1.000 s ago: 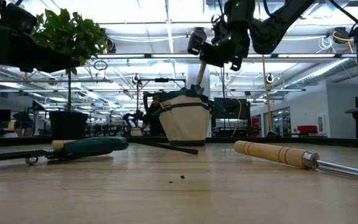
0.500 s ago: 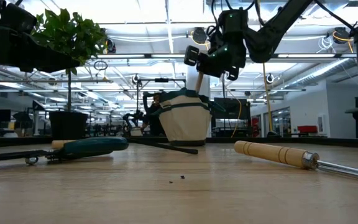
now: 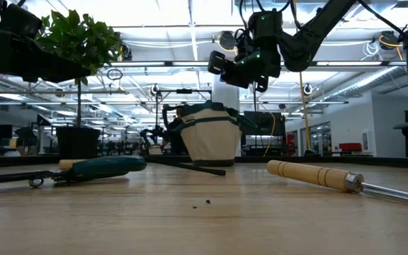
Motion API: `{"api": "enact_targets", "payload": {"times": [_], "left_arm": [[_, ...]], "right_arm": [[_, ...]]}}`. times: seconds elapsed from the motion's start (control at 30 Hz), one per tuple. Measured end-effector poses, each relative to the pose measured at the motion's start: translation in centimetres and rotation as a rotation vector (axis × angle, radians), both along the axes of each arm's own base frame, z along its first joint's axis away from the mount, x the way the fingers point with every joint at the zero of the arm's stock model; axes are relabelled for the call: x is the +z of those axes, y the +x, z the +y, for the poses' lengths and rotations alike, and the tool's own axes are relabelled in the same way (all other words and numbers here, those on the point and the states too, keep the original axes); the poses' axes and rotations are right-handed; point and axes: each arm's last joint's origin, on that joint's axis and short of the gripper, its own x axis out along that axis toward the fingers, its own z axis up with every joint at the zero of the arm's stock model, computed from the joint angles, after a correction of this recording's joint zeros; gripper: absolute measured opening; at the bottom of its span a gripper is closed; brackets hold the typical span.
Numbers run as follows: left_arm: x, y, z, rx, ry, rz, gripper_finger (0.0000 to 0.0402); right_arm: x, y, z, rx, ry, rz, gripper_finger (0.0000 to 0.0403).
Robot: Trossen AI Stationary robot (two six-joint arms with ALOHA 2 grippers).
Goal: Pick & Place Garden tools in Gardening bag
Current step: Put the right brown hand rake into the brown gardening bag
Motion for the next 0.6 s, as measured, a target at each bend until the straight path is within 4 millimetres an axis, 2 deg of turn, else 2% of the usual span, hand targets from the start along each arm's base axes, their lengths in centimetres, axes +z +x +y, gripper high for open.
{"api": "enact_targets", "payload": {"times": [0.6], "left_arm": [[0.01,0.0,0.0,0.001,-0.028,-0.007,0.0333]], "right_arm": [[0.01,0.07,0.14,0.004,-0.002,0.002,0.0098]]}}
